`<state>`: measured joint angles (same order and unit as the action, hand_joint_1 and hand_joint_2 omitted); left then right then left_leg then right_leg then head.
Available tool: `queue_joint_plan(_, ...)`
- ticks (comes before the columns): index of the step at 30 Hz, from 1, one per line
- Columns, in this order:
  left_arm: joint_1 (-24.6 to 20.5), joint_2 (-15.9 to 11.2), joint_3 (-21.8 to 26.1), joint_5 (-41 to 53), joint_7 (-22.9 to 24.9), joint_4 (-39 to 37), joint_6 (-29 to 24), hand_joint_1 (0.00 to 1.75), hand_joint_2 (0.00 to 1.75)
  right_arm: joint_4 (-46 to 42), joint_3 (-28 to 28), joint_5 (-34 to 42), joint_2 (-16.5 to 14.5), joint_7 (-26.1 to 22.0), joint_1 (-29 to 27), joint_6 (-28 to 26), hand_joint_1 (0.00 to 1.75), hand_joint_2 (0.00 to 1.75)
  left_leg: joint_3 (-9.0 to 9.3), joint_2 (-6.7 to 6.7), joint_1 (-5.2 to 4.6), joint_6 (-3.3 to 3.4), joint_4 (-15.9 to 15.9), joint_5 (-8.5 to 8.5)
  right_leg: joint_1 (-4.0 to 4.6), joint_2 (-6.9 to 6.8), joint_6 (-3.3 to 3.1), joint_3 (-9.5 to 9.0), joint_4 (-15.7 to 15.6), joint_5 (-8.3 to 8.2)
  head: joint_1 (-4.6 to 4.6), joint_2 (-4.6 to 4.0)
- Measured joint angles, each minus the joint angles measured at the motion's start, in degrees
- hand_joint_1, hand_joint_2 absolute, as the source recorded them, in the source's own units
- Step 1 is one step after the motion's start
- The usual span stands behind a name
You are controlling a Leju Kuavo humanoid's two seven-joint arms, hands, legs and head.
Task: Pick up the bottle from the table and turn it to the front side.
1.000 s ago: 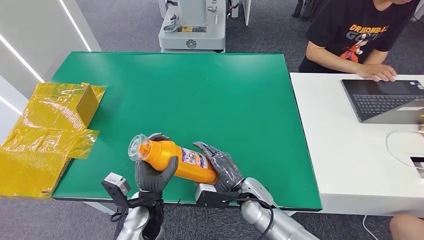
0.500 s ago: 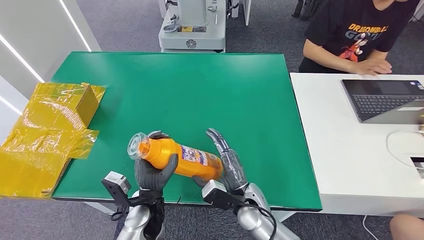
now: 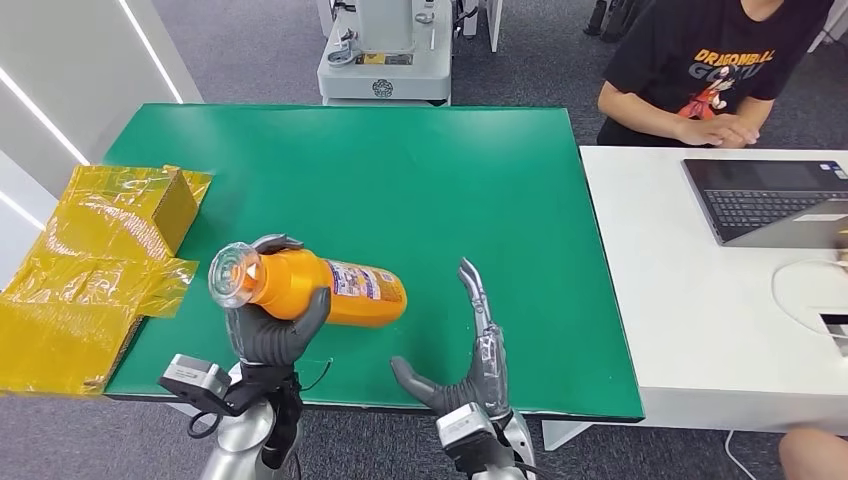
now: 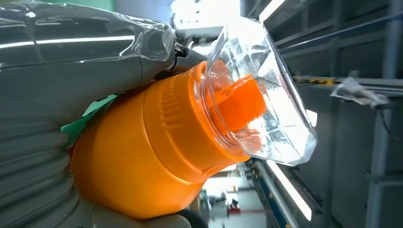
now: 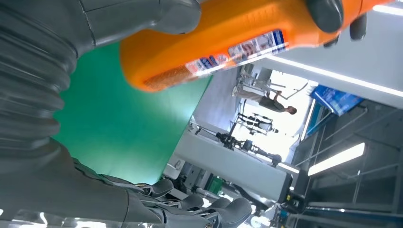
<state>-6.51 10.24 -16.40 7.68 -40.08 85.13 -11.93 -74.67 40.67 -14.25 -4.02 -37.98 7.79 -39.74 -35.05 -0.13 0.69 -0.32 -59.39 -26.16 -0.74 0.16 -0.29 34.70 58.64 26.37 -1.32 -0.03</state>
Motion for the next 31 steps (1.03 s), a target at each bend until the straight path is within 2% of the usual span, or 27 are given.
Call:
queue_joint_plan(4,-1.9,-5.2,-1.0,16.2,1.1,4.1,-7.8,1.75,1.75,-2.3,-0.5,1.9,0.0,0.2,-1.1,0.9,0.0,1.75,0.02,-0.01,0.0,-0.03,0.0,0.03,0.0,-0.02,0.0,0.0,0.0,0.0,-0.01,0.01)
queue_joint_plan(6,-4.0,-8.4,-1.6,25.8,4.5,5.1,-8.2,1.75,1.75,-3.6,-1.2,2.1,-0.1,0.3,-1.2,1.2,0.0,1.75,0.02,-0.03,0.01,-0.06,0.0,0.05,0.0,-0.04,-0.02,0.0,0.0,-0.01,-0.01,0.01)
queue_joint_plan(9,-9.4,-13.1,-2.6,37.7,12.1,4.1,-5.3,1.75,1.75,-5.7,-2.6,1.8,-0.5,1.3,-1.0,1.7,0.0,1.75,0.03,-0.02,0.02,-0.1,0.0,0.13,0.01,-0.03,-0.05,0.02,0.0,-0.06,0.0,0.01)
queue_joint_plan(12,-16.4,-17.2,-4.1,46.9,17.3,-0.9,-2.8,1.75,1.75,-8.1,-4.5,1.2,-1.0,2.5,-0.6,1.9,0.0,1.75,0.03,-0.02,0.02,-0.16,0.0,0.23,0.01,-0.03,-0.14,0.02,0.0,-0.16,0.0,0.01)
queue_joint_plan(18,-27.0,-24.0,-7.9,53.2,19.4,-16.3,-2.3,1.75,1.75,-13.3,-8.1,0.4,-1.1,1.5,-1.3,0.8,0.0,1.75,0.06,0.13,0.02,-0.19,0.0,0.25,0.01,0.15,-0.17,0.08,0.1,-0.21,-0.01,0.0)
queue_joint_plan(23,-33.7,-27.0,-10.7,55.3,20.3,-29.0,-0.9,1.75,1.75,-16.8,-9.1,-0.5,-1.1,0.9,-3.1,0.8,0.0,1.75,0.03,0.15,0.02,-0.2,0.0,0.24,0.01,0.18,-0.18,0.14,0.1,-0.2,-0.01,0.01)
queue_joint_plan(31,-39.1,-27.5,-13.7,54.8,20.4,-43.5,4.7,1.75,1.75,-19.9,-9.6,-1.7,-1.1,2.0,-5.0,1.8,0.0,1.75,-0.01,0.16,0.02,-0.21,0.0,0.23,0.01,0.19,-0.18,0.17,0.1,-0.2,0.0,0.01)
